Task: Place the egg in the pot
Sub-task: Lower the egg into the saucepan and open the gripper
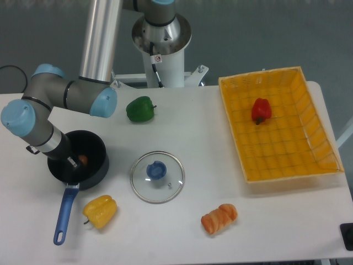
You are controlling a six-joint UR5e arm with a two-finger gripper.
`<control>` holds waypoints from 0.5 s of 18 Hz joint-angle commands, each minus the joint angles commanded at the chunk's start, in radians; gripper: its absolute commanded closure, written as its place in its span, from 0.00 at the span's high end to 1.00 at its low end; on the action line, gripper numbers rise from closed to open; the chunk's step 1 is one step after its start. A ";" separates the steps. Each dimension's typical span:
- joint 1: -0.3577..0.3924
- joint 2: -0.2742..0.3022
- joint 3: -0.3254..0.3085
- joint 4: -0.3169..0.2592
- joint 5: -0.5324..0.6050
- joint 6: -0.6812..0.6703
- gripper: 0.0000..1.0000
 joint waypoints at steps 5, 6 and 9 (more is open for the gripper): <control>0.002 0.000 0.000 0.000 0.000 0.000 0.50; 0.002 0.000 0.000 0.003 0.000 0.000 0.52; 0.003 -0.002 0.000 0.014 0.000 0.000 0.58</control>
